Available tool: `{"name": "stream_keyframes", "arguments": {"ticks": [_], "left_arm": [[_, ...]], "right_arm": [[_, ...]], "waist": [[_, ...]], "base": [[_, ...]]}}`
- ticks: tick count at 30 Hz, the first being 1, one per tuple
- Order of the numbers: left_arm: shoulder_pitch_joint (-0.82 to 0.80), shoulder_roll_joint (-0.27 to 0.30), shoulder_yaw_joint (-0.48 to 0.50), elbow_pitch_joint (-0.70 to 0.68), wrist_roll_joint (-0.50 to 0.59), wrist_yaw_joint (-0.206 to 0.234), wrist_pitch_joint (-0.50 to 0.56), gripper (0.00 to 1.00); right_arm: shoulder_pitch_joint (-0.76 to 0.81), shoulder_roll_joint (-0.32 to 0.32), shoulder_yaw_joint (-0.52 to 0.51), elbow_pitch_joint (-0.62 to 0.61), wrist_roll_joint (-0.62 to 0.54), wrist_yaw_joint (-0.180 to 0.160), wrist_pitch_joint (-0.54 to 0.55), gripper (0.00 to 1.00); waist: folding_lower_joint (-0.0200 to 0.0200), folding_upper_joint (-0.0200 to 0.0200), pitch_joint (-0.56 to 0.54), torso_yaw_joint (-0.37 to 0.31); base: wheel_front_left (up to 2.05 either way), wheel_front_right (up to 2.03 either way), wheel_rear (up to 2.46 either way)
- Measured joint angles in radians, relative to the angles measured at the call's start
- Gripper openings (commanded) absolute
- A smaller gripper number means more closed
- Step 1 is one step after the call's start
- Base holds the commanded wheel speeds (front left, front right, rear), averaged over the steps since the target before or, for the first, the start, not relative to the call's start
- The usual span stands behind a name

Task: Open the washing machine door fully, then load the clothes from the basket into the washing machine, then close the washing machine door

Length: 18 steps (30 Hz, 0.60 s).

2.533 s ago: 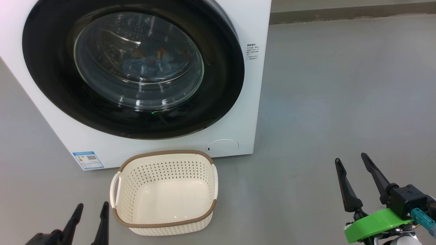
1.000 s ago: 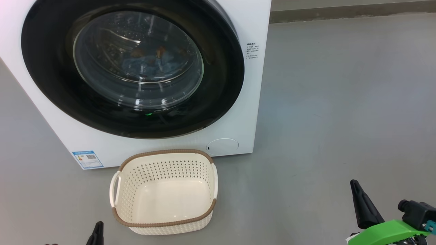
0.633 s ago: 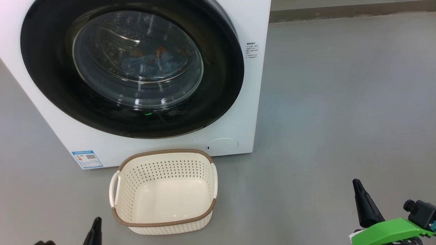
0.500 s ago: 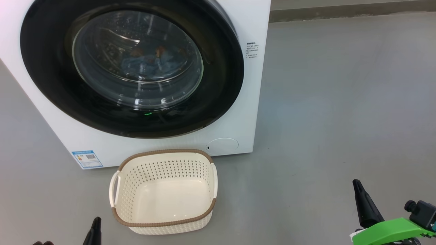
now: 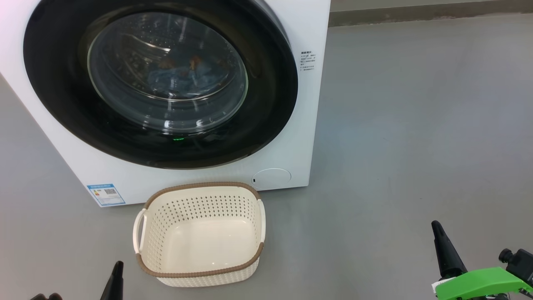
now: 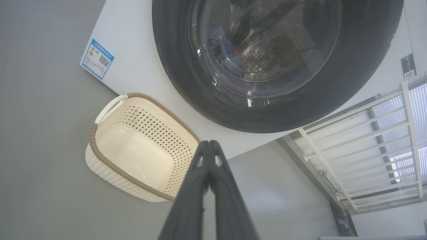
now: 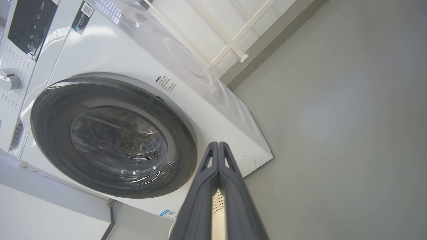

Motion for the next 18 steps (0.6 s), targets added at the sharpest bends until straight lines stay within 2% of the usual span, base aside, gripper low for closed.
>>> {"name": "stream_keyframes", "arguments": {"ticks": [18], "left_arm": [[-0.021,-0.020,0.032,0.001,-0.166,0.000,0.050,0.00]], "right_arm": [[-0.010,0.009,-0.022,0.009,0.207,0.000,0.052,0.00]], "waist": [[-0.0001,0.0000,0.003,-0.002]], "base": [[0.00,0.00,0.00]]}}
